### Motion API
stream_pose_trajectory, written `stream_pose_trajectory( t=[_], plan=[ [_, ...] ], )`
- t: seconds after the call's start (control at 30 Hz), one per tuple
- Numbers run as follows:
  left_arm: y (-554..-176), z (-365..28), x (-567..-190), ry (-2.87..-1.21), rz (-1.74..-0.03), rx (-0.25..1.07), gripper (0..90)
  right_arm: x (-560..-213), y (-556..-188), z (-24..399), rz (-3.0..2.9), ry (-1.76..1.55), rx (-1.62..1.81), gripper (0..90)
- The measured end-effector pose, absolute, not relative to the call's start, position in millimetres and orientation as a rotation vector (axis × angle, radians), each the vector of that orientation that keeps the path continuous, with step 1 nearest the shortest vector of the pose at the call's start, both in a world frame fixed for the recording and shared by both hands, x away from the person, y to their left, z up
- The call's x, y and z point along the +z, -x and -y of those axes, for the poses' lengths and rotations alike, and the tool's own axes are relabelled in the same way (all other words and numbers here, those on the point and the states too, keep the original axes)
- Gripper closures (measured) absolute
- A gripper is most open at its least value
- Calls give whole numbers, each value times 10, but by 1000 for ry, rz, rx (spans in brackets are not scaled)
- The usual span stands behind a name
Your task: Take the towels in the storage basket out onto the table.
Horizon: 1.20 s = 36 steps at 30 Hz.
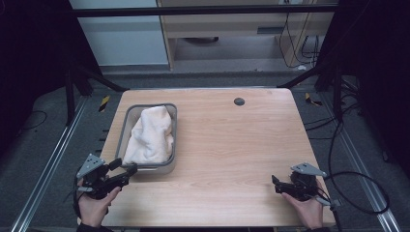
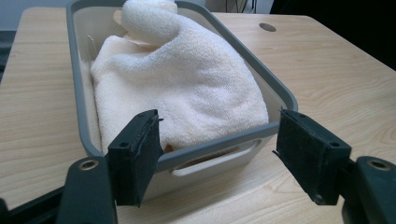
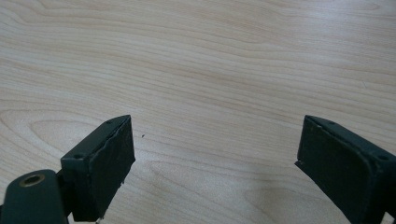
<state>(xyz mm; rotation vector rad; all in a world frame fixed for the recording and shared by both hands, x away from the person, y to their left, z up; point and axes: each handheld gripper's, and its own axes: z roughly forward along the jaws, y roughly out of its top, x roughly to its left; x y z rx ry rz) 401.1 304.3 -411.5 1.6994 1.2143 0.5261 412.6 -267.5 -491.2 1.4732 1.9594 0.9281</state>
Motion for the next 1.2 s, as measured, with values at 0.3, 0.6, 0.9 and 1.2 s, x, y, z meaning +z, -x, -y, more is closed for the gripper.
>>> stream_pose_trajectory(
  t=[0.3,0.6,0.9,1.2],
  plan=[
    [-4079,-3066,-3981,-1695,-1198,541,291,-4910,-4125,2670,-1960,-1469,913,107],
    [-4173,-3037,-3888,-1710,-1187,526,284,-4899,-4121,2665,-1954,-1470,905,105],
    [-4294,-2979,-3761,-1744,-1186,520,273,-4896,-4124,2664,-1952,-1470,903,102],
    [-4473,-2917,-3612,-1799,-1189,530,267,-4898,-4126,2663,-1956,-1473,897,98]
  ],
)
